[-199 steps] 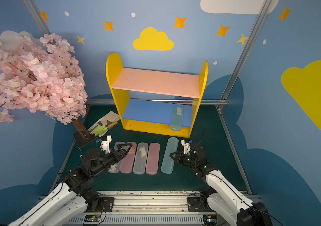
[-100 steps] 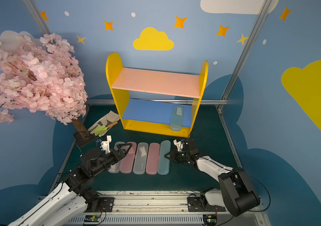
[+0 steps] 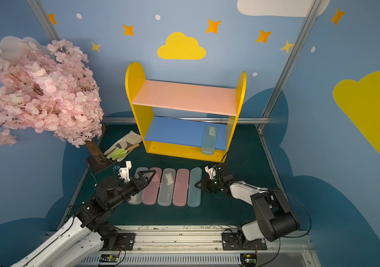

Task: Remove the pencil cases from the shelf
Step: Place the pencil case at the center of the board.

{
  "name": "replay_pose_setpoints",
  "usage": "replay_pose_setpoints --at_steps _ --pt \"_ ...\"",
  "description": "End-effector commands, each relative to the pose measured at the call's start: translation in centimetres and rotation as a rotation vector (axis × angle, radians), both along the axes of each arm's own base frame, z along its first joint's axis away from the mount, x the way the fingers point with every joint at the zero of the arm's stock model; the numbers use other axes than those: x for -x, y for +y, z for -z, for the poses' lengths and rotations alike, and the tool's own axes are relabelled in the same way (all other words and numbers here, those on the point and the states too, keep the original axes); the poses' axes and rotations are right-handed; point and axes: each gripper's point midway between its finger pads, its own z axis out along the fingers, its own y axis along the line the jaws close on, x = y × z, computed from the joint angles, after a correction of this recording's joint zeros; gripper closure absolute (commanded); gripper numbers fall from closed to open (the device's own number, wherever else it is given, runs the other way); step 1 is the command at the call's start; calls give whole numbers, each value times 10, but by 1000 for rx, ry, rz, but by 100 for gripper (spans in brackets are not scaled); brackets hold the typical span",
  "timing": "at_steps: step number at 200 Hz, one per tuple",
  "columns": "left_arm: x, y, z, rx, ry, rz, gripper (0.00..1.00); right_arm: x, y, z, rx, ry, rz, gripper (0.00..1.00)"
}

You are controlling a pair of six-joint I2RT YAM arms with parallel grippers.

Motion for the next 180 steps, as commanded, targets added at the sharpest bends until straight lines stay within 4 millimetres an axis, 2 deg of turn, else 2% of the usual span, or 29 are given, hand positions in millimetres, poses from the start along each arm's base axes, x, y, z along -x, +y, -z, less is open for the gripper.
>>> replay_pose_setpoints --at_steps 1,54,69,93,118,145,180 --pt "0 2 0 1 -11 -10 0 -9 6 -6 -35 -44 -24 89" --pt "-1 2 0 3 -9 -13 0 -12 6 2 -40 -22 -22 88" --pt "-1 2 0 5 -9 -14 0 -11 5 4 -35 -11 -19 80" --pt "-1 2 0 4 -7 -13 0 -9 3 8 -17 0 -18 60" --pt "-1 2 -1 8 -9 -12 0 -7 -2 11 16 11 -11 47" --pt "-2 -1 -2 9 -11 -5 0 -4 -7 14 54 16 -6 40" --pt "-3 -8 -3 12 4 24 0 -2 -13 17 98 25 -1 35"
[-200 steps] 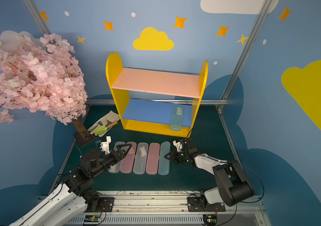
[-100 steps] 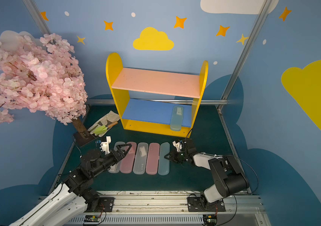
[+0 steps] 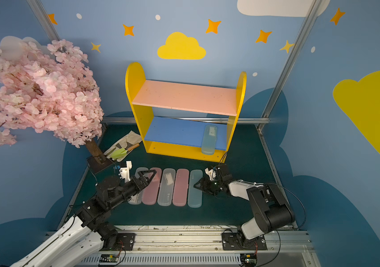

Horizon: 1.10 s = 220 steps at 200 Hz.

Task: Remove the pencil cases from the shelf
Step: Place the pencil case at the center of the board, then pick up the pencil case from the shelf.

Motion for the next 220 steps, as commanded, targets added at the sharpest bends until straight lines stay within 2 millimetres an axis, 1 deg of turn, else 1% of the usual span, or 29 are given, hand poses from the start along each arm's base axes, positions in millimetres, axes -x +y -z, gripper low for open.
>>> replay_pose_setpoints --at_steps 1,41,64,73,81,95,121,143,154,162,188,220 --pt "-1 -6 -8 16 -14 22 0 -3 -7 -2 50 -16 7 35" --pt "-5 -18 -9 37 15 58 0 0 -15 -3 98 -23 19 31" --pt "-11 -26 -8 54 39 70 0 1 -22 -9 142 -44 30 26" --pt "-14 -30 -8 58 49 74 0 2 -27 -12 163 -58 35 23" --pt "-16 -33 -8 60 56 77 0 2 -31 -16 184 -76 43 16" --pt "-21 -41 -11 66 54 87 0 4 -39 -23 219 -111 55 8" --pt "-30 -58 -20 74 35 92 0 5 -54 -43 274 -201 91 2" --pt "-42 -73 -22 71 35 83 0 4 -70 -63 320 -299 147 1" --pt "-48 -82 -21 76 35 82 0 2 -82 -70 336 -303 242 1" --pt "-53 -89 -22 82 37 82 0 0 -88 -77 344 -347 280 1" --pt "-70 -114 -19 87 44 98 1 1 -98 -98 330 -481 328 1" --pt "-92 -143 -15 86 48 114 3 8 -111 -114 323 -583 377 1"
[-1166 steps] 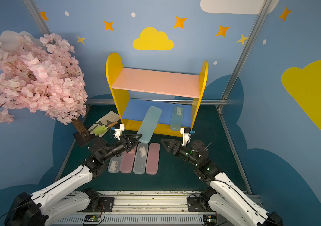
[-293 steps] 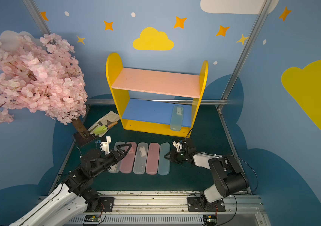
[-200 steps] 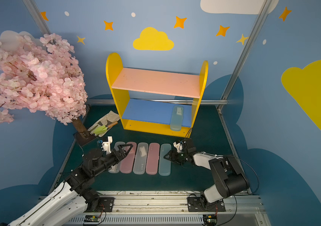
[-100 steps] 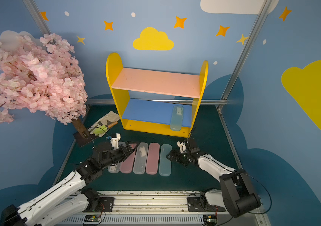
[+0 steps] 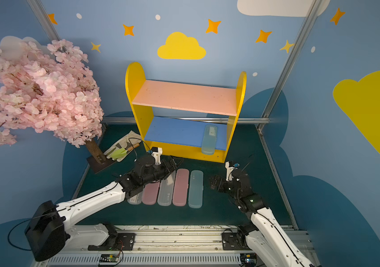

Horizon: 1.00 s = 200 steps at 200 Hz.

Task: Remove the pencil cases from the shelf
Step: Pick up the pencil case from the shelf.

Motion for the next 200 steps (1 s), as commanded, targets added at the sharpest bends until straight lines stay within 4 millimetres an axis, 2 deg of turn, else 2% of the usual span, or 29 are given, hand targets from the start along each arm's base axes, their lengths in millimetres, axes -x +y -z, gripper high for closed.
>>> replay_pose_setpoints --at_steps 1,53,111,171,200 --pt "-17 -19 -18 51 -54 -2 3 5 -18 2 49 -40 59 1" --pt "-52 -59 3 69 -30 13 6 17 -29 -15 34 -162 85 1" --pt "-87 -98 30 105 -16 30 16 25 -33 -15 29 -180 85 1" --pt "-107 -118 46 124 -5 38 20 26 -33 -15 36 -178 79 2" --pt "-115 -123 52 126 4 36 25 26 -33 -15 35 -178 77 1"
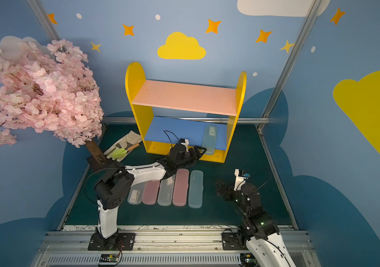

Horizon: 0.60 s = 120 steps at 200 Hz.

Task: Remove the pencil cases from the shelf
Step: Pick up the pencil case from the shelf.

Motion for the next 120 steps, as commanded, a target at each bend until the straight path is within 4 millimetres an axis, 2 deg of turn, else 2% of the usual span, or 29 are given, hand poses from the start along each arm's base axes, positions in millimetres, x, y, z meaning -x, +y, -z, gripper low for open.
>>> replay_pose_setpoints --at_steps 1,54,120 --pt "-9 -6 -4 26 -16 5 26 1 -3 1 18 -3 6 1" --pt "-21 -11 -1 37 -20 6 42 2 -4 2 20 -4 6 1" --pt "-24 -16 -1 55 -19 21 62 2 -4 3 19 2 8 2"
